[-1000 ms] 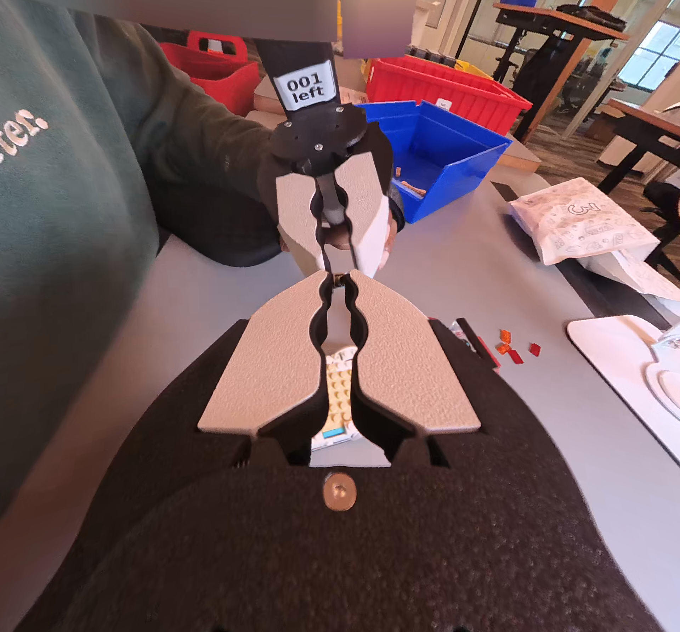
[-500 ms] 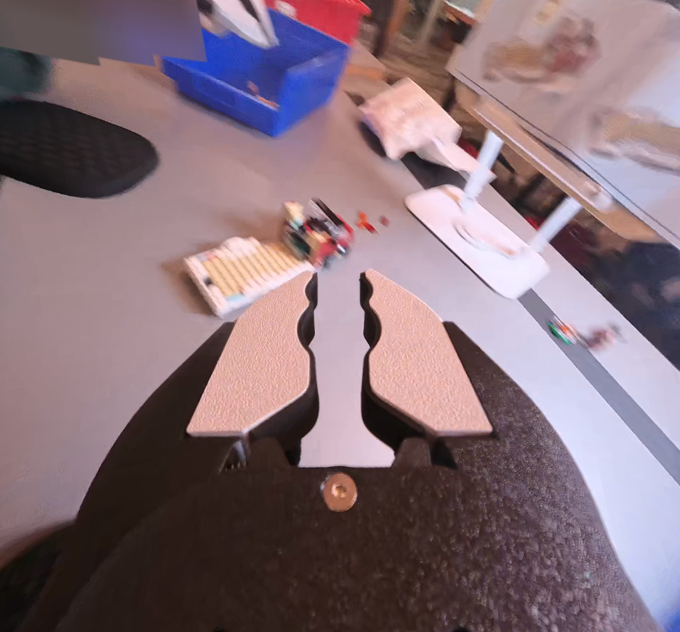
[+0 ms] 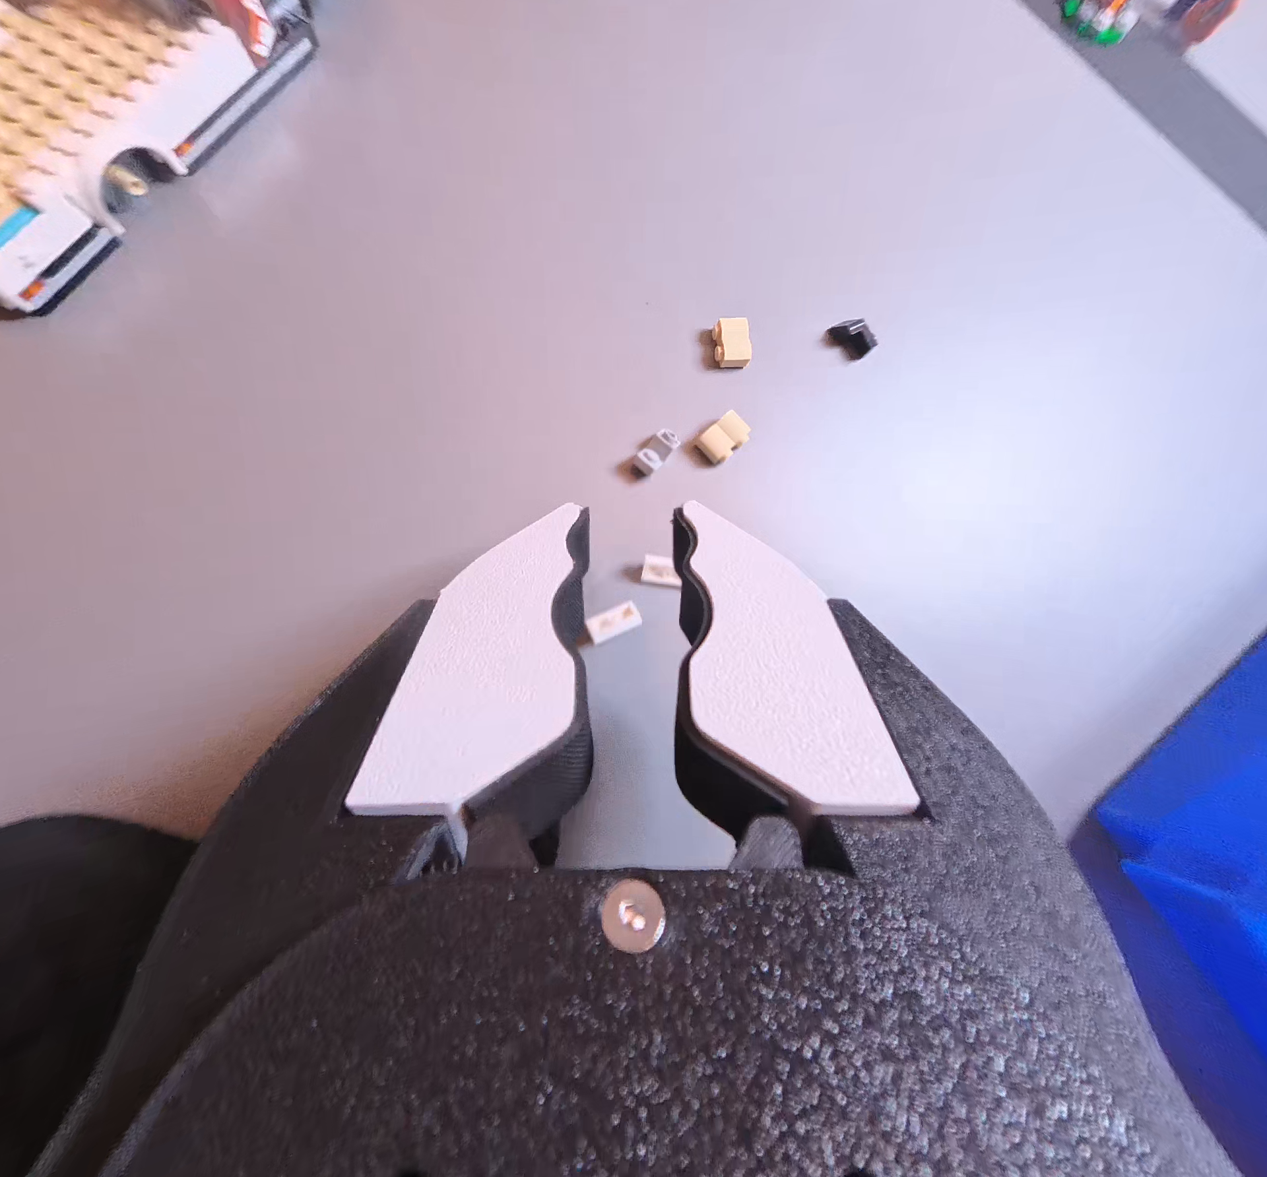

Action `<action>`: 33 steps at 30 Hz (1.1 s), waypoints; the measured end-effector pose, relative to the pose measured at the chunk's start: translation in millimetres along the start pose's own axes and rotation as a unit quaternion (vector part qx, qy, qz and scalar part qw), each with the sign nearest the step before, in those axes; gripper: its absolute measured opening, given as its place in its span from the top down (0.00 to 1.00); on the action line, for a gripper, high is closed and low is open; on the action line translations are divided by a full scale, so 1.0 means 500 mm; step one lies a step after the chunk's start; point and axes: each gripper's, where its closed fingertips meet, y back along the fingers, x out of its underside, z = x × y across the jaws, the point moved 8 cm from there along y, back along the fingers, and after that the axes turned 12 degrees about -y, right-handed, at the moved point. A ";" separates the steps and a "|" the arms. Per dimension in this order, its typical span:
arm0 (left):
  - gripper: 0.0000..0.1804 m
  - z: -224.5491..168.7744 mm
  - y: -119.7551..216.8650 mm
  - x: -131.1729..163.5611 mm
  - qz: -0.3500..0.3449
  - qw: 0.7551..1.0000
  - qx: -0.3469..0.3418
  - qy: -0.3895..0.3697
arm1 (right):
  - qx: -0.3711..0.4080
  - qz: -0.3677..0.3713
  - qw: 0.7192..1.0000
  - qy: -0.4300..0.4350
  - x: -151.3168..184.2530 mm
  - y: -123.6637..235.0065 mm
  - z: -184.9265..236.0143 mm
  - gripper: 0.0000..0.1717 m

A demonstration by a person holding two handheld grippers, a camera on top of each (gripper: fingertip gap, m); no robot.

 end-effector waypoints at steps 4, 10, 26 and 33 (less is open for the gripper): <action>0.66 -0.066 0.021 -0.054 -0.098 0.994 0.033 -0.037 | 0.010 0.096 0.995 -0.040 -0.024 -0.067 -0.012 0.82; 0.74 -0.194 0.028 -0.106 -0.178 0.973 0.104 -0.107 | -0.014 0.150 0.989 -0.011 -0.051 -0.097 -0.006 0.95; 0.92 -0.481 0.037 -0.215 -0.304 0.839 0.398 -0.212 | -0.276 -0.129 0.907 0.291 -0.174 -0.028 0.400 0.95; 0.95 -0.466 0.051 -0.210 -0.307 0.841 0.392 -0.211 | -0.278 -0.141 0.908 0.279 -0.184 -0.033 0.404 0.94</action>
